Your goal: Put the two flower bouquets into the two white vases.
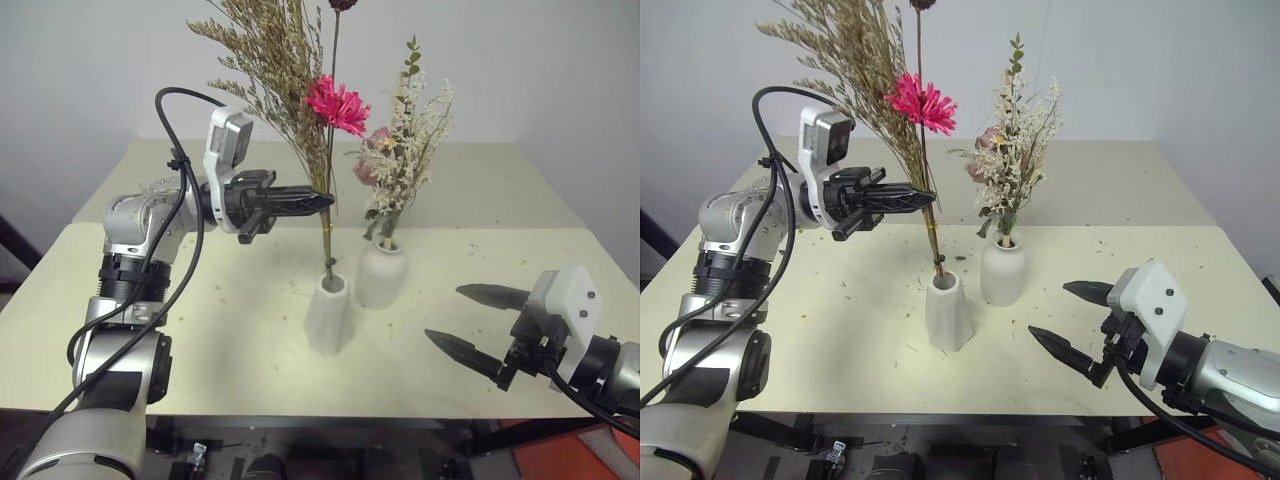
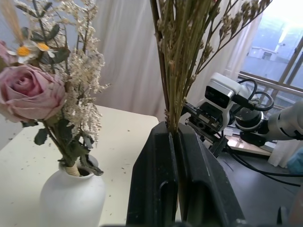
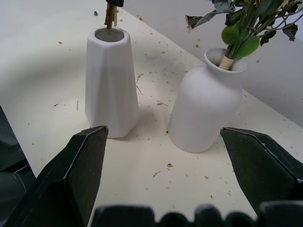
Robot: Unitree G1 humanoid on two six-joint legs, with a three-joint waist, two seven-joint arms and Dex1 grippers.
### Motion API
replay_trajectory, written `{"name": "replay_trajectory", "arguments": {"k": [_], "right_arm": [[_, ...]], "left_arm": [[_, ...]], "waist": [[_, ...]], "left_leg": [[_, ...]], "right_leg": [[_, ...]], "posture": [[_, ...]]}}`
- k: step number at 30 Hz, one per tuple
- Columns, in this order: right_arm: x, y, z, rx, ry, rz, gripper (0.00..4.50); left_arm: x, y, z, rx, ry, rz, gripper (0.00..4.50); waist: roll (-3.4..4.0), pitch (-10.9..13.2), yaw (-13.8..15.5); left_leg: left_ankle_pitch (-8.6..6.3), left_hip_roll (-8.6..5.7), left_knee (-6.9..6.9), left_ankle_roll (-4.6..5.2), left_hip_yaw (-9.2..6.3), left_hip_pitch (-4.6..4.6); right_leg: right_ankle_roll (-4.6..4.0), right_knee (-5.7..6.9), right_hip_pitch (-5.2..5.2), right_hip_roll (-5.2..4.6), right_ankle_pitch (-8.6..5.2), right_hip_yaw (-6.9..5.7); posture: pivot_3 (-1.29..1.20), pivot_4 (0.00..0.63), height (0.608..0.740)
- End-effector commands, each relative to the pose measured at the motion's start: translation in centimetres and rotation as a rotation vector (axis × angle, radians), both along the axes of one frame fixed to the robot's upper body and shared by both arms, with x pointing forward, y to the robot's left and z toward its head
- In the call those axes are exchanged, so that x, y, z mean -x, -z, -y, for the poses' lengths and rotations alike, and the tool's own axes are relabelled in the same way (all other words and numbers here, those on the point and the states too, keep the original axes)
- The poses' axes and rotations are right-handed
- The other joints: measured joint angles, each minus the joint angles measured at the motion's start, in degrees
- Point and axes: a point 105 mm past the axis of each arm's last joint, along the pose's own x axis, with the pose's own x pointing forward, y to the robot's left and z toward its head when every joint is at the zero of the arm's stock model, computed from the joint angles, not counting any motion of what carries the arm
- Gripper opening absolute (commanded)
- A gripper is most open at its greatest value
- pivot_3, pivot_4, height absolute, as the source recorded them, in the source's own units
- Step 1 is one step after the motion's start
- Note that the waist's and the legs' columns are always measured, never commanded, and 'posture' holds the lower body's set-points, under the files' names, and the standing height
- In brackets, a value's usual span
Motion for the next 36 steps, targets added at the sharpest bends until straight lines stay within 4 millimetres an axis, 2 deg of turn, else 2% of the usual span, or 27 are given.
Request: {"name": "replay_trajectory", "arguments": {"k": [1,7,19,24,36], "right_arm": [[0.1,-0.6,-0.2,0.021,0.009,0.049,4.5],[-0.1,-0.5,-0.3,0.021,0.022,0.061,4.5],[-0.2,-0.3,-0.3,0.021,0.039,0.064,4.5],[-0.2,-0.2,-0.3,0.013,0.042,0.064,4.5],[-0.3,-0.1,-0.2,0.012,0.046,0.068,4.5]], "left_arm": [[0.4,-0.1,0.3,-0.015,0.021,0.038,0.02],[0.1,1.4,0.5,-0.04,0.005,0.054,0.02],[0.3,2.8,1.3,-0.049,0.04,0.037,0.02],[0.8,4.5,1.4,-0.14,0.049,0.11,0.02],[1.3,5.9,1.6,-0.174,0.06,0.174,0.02]], "waist": [[0.0,0.0,-0.03],[0.0,0.0,0.03],[0.0,0.0,-0.08],[0.0,0.0,-0.04],[0.0,0.0,0.09]], "left_leg": [[0.0,0.0,0.0,0.0,0.0,0.0],[0.0,0.01,0.0,0.0,0.0,0.01],[0.0,0.01,0.0,0.0,0.0,0.01],[0.0,0.0,0.0,0.0,0.0,0.01],[0.0,0.0,0.0,0.0,0.0,0.02]], "right_leg": [[0.0,0.0,0.0,0.0,0.0,0.0],[0.0,0.01,0.0,0.0,0.0,0.0],[0.0,0.02,0.0,0.01,0.0,0.02],[0.0,-0.01,0.0,0.01,0.0,0.02],[0.0,0.01,0.02,0.01,0.0,0.02]], "posture": [[0.0,0.15,0.74],[0.0,0.15,0.74],[0.0,0.15,0.74],[0.0,0.15,0.74],[0.0,0.15,0.74]]}}
